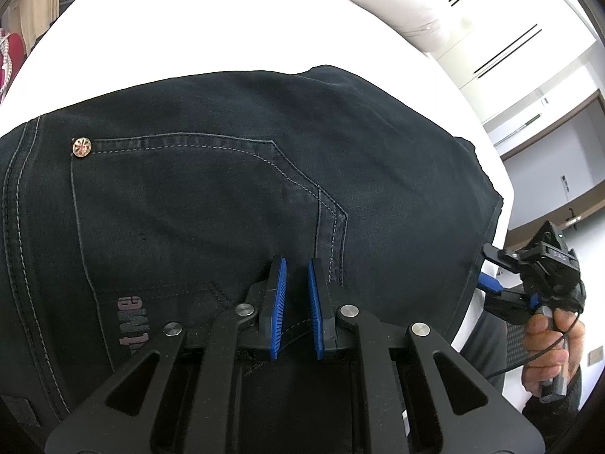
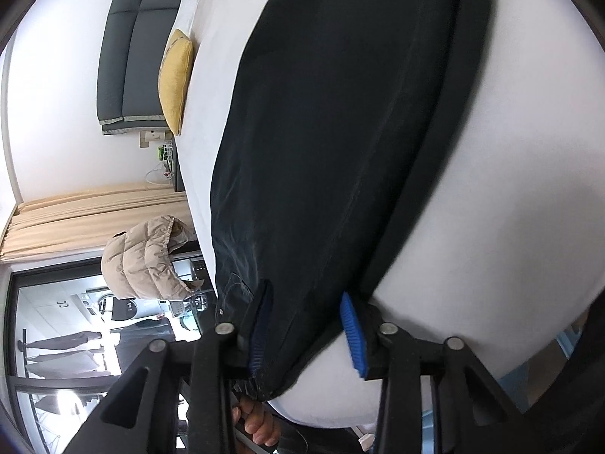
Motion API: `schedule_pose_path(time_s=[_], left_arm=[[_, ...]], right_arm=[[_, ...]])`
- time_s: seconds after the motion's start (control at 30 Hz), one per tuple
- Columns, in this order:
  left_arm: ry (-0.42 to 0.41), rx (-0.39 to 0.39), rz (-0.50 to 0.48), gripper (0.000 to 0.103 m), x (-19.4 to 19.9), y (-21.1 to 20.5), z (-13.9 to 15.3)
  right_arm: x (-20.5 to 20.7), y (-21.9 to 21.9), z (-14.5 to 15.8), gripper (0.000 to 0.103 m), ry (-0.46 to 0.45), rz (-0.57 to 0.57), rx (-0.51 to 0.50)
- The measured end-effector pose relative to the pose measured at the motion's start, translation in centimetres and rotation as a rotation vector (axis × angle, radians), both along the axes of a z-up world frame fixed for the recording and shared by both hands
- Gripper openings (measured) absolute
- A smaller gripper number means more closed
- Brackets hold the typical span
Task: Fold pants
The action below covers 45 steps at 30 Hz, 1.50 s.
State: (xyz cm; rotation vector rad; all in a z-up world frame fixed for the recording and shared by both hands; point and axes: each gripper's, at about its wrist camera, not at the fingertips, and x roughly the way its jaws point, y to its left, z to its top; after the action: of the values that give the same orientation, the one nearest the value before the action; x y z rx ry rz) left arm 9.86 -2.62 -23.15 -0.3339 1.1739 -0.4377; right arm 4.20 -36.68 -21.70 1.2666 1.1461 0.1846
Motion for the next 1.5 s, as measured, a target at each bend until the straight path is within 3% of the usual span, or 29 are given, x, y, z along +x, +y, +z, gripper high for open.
schedule_pose_path(time_s=[0.03,0.1,0.2,0.53,0.7,1.07,1.33,1.5], left_arm=[[0.0,-0.001,0.0,0.012,0.0,0.0,0.0],[-0.001,-0.002,0.0,0.012,0.0,0.0,0.0],[-0.001,-0.003,0.0,0.012,0.0,0.0,-0.1],[0.005,-0.001,-0.006,0.012,0.1,0.0,0.1],[0.01,0.001,-0.001,0.012,0.2,0.0,0.1],[-0.005,0.035,-0.019,0.012,0.0,-1.0,0.4],[-0.003,0.026,-0.012,0.012,0.2,-1.2,0.3],[0.0,0.024,-0.009,0.012,0.1,-0.9,0.2]], right_arm=[[0.1,0.0,-0.3,0.03,0.004,-0.004,0.009],[0.0,0.0,-0.6,0.01,0.003,-0.015,0.016],[-0.6,-0.2,-0.9,0.004,0.002,-0.033,-0.001],[-2.6,-0.5,-1.1,0.003,-0.026,-0.083,-0.003],[-2.0,-1.9,-1.8,0.004,-0.02,-0.113,0.059],[-1.8,-7.5,-1.7,0.003,-0.06,-0.276,0.011],[-1.9,-7.1,-0.9,0.004,-0.071,-0.241,-0.052],[-0.6,-10.7,-1.3,0.004,-0.095,-0.333,-0.069]])
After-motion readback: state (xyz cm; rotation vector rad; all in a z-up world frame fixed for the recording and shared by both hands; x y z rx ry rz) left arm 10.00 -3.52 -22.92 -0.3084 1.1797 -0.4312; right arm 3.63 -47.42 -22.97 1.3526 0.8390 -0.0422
